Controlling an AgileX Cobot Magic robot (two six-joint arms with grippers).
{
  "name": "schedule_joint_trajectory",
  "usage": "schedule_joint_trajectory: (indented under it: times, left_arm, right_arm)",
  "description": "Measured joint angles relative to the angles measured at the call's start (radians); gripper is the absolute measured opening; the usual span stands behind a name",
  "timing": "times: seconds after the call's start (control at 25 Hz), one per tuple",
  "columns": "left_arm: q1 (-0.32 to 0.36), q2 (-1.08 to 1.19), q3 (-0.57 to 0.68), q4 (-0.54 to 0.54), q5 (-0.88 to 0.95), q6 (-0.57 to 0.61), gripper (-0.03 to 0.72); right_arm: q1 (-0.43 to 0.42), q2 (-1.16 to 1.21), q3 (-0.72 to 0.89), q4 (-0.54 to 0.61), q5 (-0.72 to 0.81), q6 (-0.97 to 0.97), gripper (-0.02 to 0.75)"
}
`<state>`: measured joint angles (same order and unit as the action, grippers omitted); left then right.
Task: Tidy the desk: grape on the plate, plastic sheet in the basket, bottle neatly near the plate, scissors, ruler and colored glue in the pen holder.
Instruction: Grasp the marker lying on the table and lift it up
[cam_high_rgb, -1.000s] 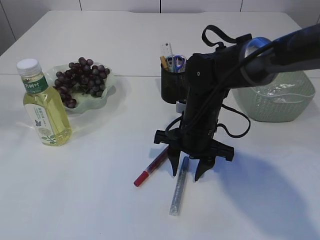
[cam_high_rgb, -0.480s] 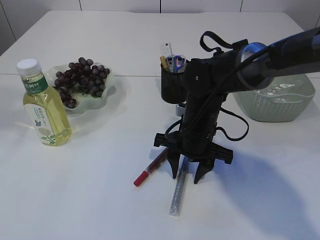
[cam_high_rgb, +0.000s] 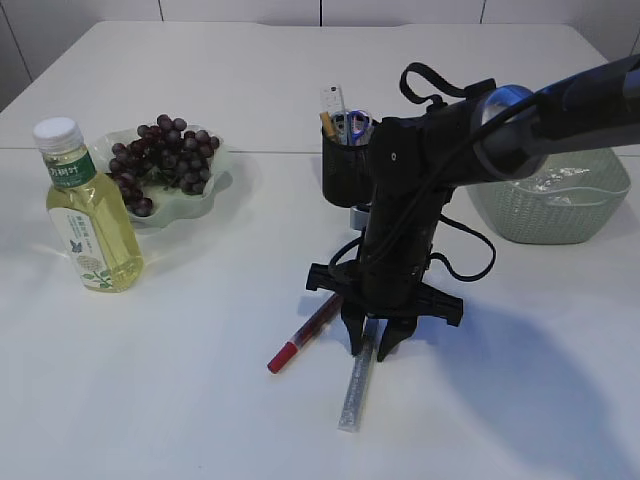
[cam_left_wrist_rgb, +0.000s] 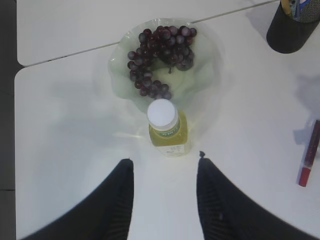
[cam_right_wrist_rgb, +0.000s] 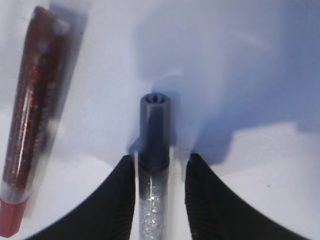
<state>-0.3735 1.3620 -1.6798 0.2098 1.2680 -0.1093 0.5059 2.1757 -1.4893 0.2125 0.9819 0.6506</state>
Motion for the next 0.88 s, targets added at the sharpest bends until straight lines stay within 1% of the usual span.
schedule_joint_trajectory:
  times: [0.2, 0.32, 0.56, 0.68, 0.88]
  left_arm:
    - [0.0, 0.0, 0.0, 0.001, 0.0, 0.0, 0.307]
    - [0.0, 0.0, 0.0, 0.002, 0.0, 0.0, 0.307]
    - [0.0, 0.0, 0.0, 0.005, 0.0, 0.0, 0.307]
    - [0.0, 0.0, 0.0, 0.005, 0.0, 0.0, 0.307]
    - [0.0, 0.0, 0.0, 0.005, 0.0, 0.0, 0.307]
  right_arm:
    - [0.0, 0.001, 0.0, -0.002, -0.002, -0.007, 0.127]
    - [0.0, 0.001, -0.002, -0.006, 0.002, -0.025, 0.075]
    - [0.0, 0.001, -0.004, -0.019, 0.004, -0.047, 0.067]
    - [0.0, 0.001, -0.004, -0.021, 0.008, -0.134, 0.067]
    - [0.0, 0.001, -0.004, -0.022, 0.05, -0.343, 0.064]
